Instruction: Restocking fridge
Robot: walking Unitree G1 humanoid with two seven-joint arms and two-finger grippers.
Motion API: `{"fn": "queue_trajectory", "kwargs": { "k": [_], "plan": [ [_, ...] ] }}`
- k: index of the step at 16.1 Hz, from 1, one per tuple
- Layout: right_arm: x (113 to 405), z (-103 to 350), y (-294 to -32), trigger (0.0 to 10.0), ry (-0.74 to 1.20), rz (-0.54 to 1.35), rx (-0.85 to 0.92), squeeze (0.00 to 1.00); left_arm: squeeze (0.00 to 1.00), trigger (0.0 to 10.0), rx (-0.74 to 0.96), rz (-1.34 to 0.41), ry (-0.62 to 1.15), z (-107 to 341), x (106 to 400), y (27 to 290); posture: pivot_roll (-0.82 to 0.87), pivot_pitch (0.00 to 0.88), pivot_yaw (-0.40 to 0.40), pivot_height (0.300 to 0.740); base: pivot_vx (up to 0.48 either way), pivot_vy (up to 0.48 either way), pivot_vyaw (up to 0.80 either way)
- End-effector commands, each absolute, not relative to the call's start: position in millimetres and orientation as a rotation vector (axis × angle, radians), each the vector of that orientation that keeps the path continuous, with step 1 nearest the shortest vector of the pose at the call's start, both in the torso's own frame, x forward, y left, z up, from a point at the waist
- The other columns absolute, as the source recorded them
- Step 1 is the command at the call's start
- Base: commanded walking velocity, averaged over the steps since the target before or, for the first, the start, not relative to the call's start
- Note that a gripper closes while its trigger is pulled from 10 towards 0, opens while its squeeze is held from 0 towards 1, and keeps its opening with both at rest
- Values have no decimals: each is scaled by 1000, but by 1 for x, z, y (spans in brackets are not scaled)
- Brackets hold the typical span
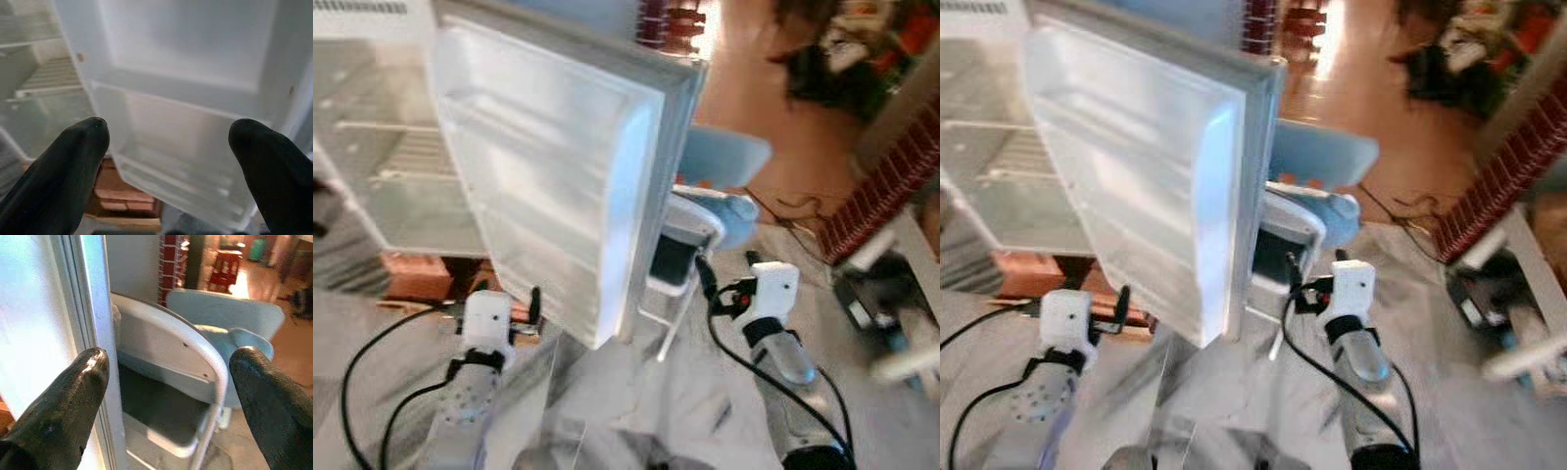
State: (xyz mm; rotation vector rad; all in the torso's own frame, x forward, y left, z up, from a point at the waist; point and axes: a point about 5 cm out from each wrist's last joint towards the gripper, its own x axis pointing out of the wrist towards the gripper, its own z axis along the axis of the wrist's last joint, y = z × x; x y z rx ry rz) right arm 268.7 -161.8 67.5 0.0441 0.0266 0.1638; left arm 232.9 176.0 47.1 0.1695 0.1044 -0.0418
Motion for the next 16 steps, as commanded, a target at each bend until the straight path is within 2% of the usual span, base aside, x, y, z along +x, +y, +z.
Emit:
{"fn": "queue_trajectory", "kwargs": {
  "k": [1,4,8,13,16],
  "plan": [
    [270,72,-169,10000,12,147,32,0,0,10000,161,-52,107,47,233,170,123,72,-61,740,0,-442,556],
    [270,71,-168,10000,13,152,33,0,0,10000,169,-50,113,46,231,172,124,75,-60,740,0,-370,542],
    [272,72,-166,10000,13,164,34,0,0,10000,157,-28,115,45,232,178,133,79,-59,740,0,0,517],
    [277,75,-168,10000,-6,155,29,0,0,10000,175,49,79,57,233,201,147,73,-51,740,0,0,511],
    [266,70,-174,10000,2,103,66,0,0,10000,133,57,61,61,228,200,137,60,-50,740,0,0,163]
  ]
}}
